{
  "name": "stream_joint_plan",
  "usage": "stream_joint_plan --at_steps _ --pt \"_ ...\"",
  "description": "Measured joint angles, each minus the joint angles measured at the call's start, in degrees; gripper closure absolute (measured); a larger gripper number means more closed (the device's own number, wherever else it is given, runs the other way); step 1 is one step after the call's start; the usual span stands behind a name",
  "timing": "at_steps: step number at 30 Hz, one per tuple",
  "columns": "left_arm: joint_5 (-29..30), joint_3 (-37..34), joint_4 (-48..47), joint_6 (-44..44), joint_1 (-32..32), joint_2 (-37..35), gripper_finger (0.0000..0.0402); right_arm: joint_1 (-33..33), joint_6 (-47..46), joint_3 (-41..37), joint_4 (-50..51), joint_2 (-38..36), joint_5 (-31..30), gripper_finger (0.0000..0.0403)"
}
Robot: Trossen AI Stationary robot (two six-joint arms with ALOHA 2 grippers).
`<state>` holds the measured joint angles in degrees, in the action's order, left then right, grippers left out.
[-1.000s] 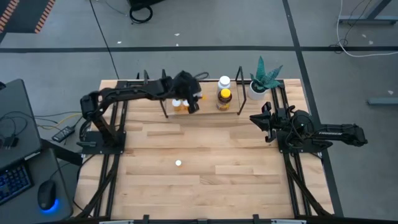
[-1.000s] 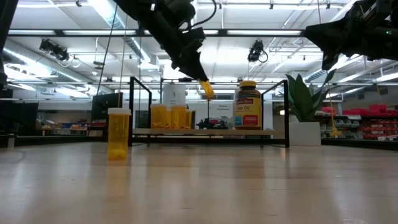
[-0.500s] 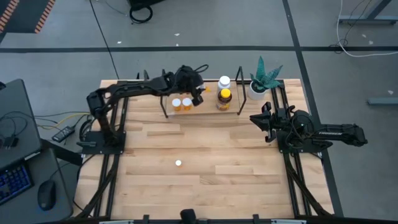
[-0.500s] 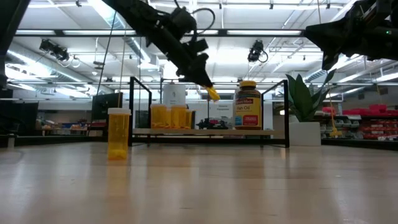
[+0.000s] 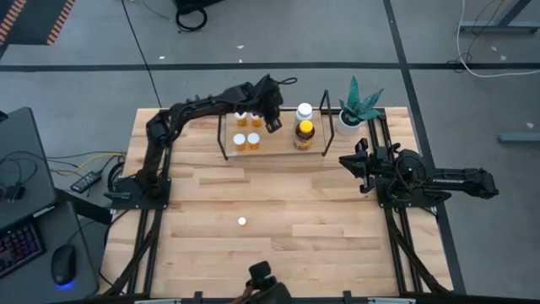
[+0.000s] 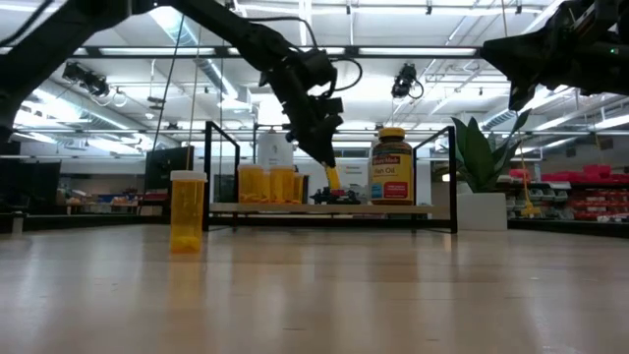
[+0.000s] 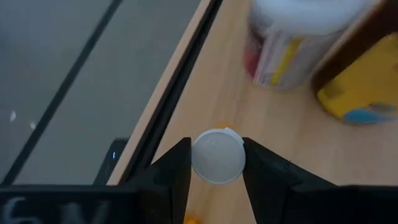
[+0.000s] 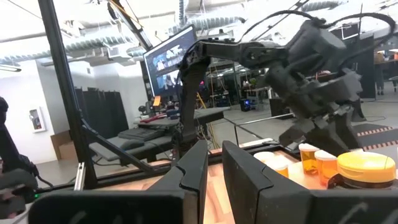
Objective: Pick and place medicine bottles onto shelf by color
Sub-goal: Put the top small orange pill bottle on the shelf
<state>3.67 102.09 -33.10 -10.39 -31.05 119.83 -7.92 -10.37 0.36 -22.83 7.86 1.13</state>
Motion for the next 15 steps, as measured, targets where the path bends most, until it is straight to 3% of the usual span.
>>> stream_joint_plan --at_steps 15 --pt "-1.7 1.5 -3.5 1.1 -0.2 2.6 0.0267 0.0 0.0 0.0 0.0 0.0 0.0 0.0346"
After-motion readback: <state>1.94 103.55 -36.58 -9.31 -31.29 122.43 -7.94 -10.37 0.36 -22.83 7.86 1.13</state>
